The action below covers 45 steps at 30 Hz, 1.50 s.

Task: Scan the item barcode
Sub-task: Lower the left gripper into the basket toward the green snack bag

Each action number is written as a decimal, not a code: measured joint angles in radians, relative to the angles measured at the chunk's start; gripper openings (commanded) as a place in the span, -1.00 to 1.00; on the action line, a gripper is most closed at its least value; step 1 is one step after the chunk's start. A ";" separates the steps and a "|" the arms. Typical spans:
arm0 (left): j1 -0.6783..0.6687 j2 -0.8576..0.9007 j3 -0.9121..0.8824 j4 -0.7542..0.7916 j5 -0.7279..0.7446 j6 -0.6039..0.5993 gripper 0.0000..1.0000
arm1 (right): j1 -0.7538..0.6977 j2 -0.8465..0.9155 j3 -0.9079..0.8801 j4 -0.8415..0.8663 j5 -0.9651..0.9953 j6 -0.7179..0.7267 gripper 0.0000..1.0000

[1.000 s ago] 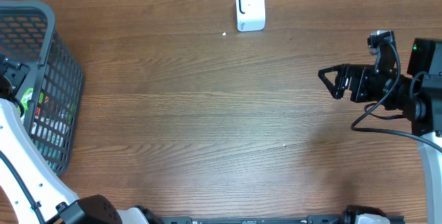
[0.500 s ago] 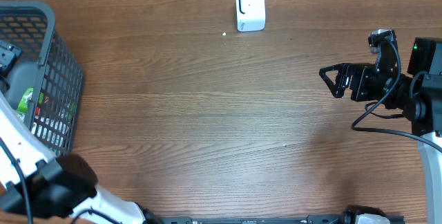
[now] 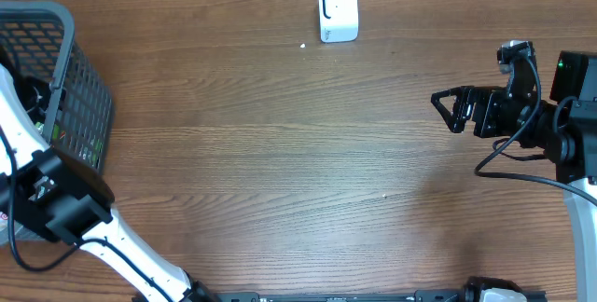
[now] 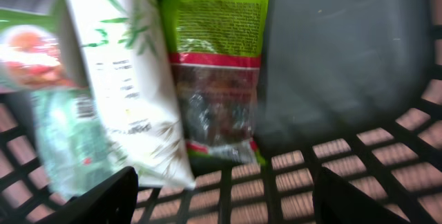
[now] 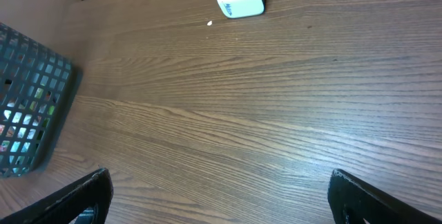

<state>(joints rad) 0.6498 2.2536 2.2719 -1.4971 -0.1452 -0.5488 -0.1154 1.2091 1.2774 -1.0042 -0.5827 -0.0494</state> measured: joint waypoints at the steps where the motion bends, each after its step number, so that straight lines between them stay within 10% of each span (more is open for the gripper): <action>1: 0.000 0.010 0.000 0.002 0.003 0.000 0.44 | 0.000 0.000 0.000 -0.001 0.000 0.000 1.00; 22: -0.002 0.072 -0.272 0.305 0.007 -0.026 0.54 | 0.000 0.017 0.000 -0.023 0.006 -0.003 1.00; 31: 0.004 0.060 -0.302 0.328 -0.043 -0.028 -0.91 | 0.000 0.056 0.000 -0.028 0.015 -0.003 1.00; 45: 0.005 0.098 -0.006 0.082 0.002 -0.021 -0.91 | 0.000 0.064 0.000 -0.013 0.040 -0.003 1.00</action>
<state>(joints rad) 0.6544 2.3516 2.2662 -1.4155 -0.1436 -0.5701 -0.1154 1.2728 1.2774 -1.0168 -0.5423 -0.0525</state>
